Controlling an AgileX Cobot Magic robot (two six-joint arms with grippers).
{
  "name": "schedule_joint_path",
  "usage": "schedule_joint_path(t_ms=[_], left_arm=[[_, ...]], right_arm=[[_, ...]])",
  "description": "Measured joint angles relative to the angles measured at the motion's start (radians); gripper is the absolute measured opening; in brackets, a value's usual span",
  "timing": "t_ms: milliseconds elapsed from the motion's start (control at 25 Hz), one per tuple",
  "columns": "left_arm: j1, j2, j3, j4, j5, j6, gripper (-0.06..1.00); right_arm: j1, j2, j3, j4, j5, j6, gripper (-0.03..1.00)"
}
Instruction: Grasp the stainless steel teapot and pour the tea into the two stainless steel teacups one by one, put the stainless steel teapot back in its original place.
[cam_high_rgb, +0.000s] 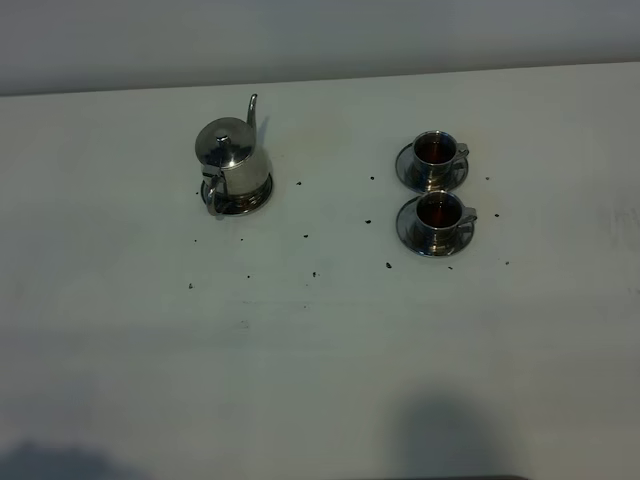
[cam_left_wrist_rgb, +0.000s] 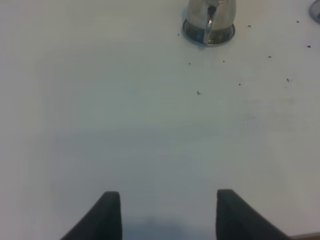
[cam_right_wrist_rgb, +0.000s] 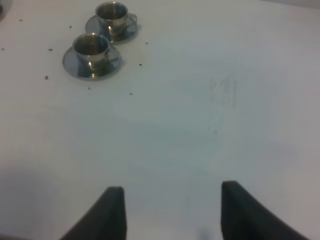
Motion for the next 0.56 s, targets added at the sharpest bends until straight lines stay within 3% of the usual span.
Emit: schedule_joint_path(t_ms=[560], left_arm=[[0.0, 0.0, 0.0, 0.0, 0.0, 0.0, 0.46]], right_arm=[[0.0, 0.0, 0.0, 0.0, 0.0, 0.0, 0.42]])
